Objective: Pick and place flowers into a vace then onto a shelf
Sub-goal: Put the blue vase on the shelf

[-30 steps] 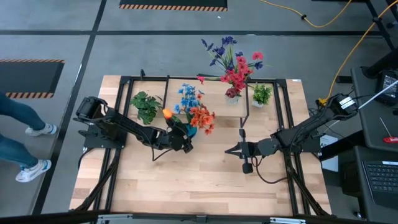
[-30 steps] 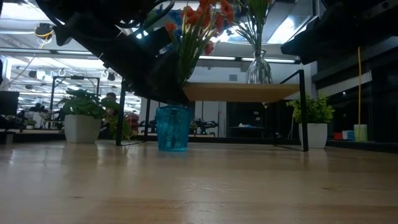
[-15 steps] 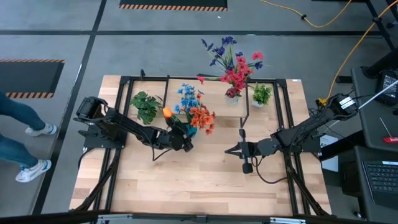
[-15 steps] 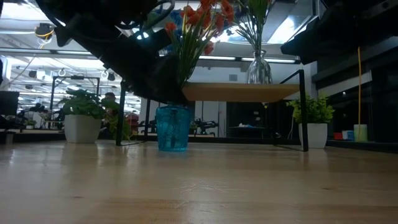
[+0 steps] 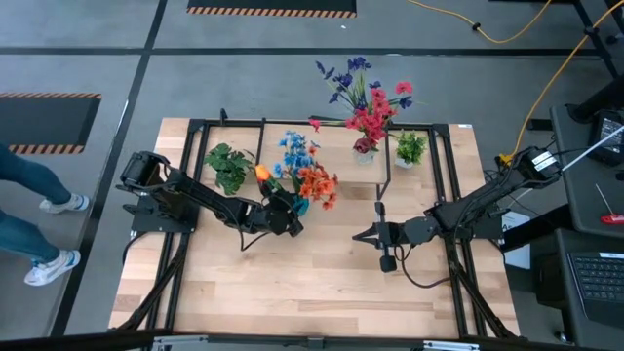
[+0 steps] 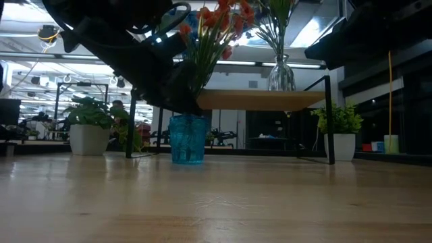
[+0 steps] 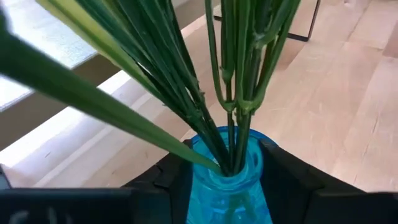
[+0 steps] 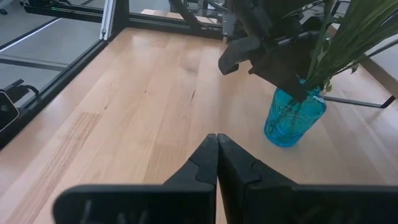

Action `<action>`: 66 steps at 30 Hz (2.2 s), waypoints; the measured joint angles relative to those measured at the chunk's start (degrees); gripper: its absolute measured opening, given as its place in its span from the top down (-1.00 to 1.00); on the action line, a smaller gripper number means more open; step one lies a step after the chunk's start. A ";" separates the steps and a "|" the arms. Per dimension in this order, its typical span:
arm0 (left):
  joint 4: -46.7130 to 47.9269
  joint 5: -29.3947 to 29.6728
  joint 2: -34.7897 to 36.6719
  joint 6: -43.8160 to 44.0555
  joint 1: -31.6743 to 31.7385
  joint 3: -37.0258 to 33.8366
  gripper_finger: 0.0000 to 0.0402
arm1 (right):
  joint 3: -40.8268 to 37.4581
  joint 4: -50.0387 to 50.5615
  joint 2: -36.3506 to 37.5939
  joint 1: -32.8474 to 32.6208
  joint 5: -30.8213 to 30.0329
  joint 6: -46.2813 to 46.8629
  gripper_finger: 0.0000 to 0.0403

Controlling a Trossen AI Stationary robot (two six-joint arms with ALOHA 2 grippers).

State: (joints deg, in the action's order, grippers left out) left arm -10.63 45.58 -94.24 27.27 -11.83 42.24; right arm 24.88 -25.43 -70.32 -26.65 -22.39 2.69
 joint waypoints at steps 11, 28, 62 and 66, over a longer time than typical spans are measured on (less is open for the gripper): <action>-0.04 -0.17 0.05 -0.77 -3.71 0.01 0.27 | 0.00 0.15 0.00 0.00 0.00 -0.02 0.96; 13.93 -7.07 7.37 -2.78 -10.46 6.85 0.27 | 0.00 0.09 0.00 0.02 -0.02 0.16 0.96; 18.24 -3.22 22.94 -12.20 0.67 7.98 0.27 | 0.00 0.66 0.00 0.00 0.00 -0.05 0.96; 16.53 -5.63 22.93 -14.39 4.48 7.98 0.27 | 0.00 0.66 0.00 0.00 0.00 -0.13 0.96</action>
State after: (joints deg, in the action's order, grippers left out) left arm 5.90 39.95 -71.31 12.88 -7.35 50.22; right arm 24.88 -24.77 -70.32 -26.65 -22.39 2.56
